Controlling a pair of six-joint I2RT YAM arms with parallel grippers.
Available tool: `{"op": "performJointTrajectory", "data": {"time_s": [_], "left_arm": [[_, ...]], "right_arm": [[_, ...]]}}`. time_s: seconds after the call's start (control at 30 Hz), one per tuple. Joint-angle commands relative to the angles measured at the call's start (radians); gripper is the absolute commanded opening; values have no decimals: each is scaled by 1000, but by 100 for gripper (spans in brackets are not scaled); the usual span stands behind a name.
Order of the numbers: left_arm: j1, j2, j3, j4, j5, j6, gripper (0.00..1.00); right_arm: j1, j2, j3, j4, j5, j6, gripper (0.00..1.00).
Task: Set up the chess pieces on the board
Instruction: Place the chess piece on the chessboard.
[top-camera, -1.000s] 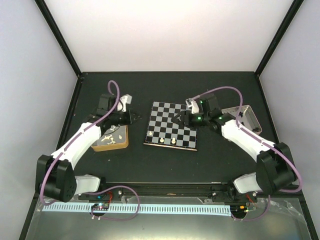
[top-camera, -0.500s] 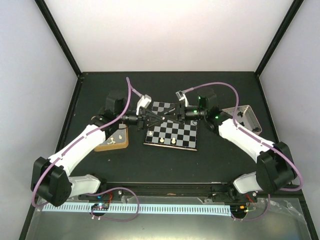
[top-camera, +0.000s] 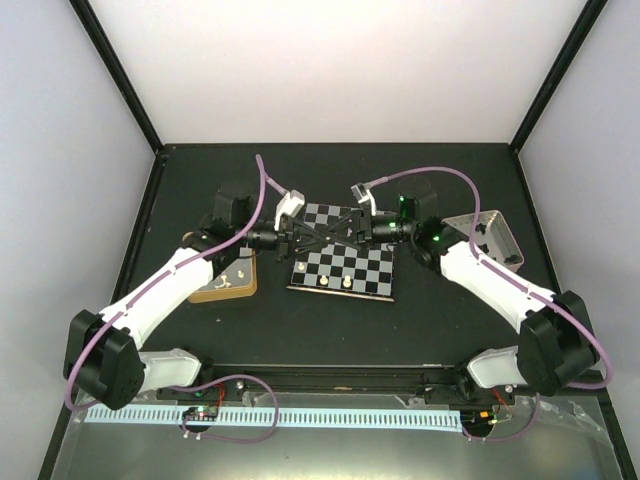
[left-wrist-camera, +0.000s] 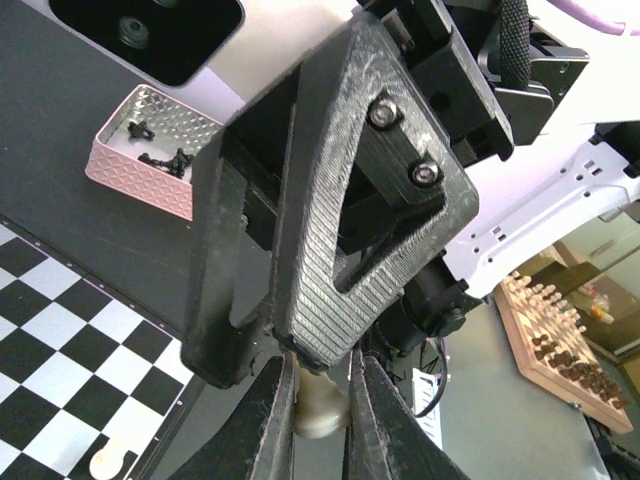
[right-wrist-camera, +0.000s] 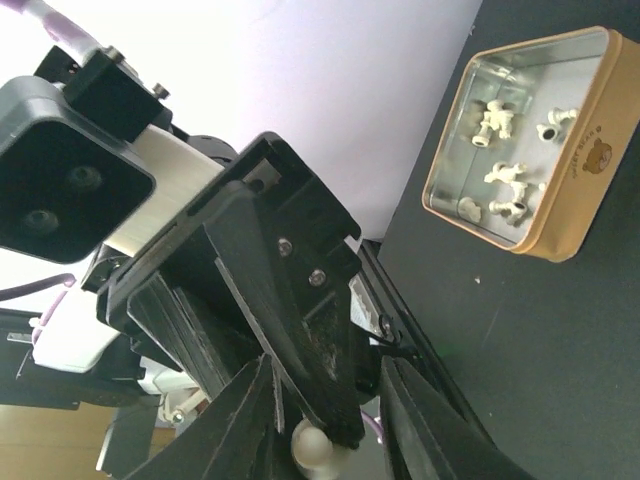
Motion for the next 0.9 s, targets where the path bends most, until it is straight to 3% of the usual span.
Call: {"op": "performJointTrajectory", "data": {"time_s": [0.0,0.13,0.4,0.53,0.73,0.87], "left_arm": [[-2,10,29,23,-36,21,2],[-2,15,28,27,-32,17,2],[-2,20,31,19,-44,15,2],[-2,11,24,4,-79,-6,8],[1,-27,-13,-3,-255,-92,63],[7,-90,-62,6,-403,-162,77]], "right_arm": [[8,-36,-23,9,-25,19,30],[8,-42,-28,-5,-25,14,27],[9,-32,-26,12,-45,39,4],[10,-43,-25,-13,-8,24,1],[10,-33,69,-299,204,-198,1],[22,-11,118,-472,477,-360,1]]}}
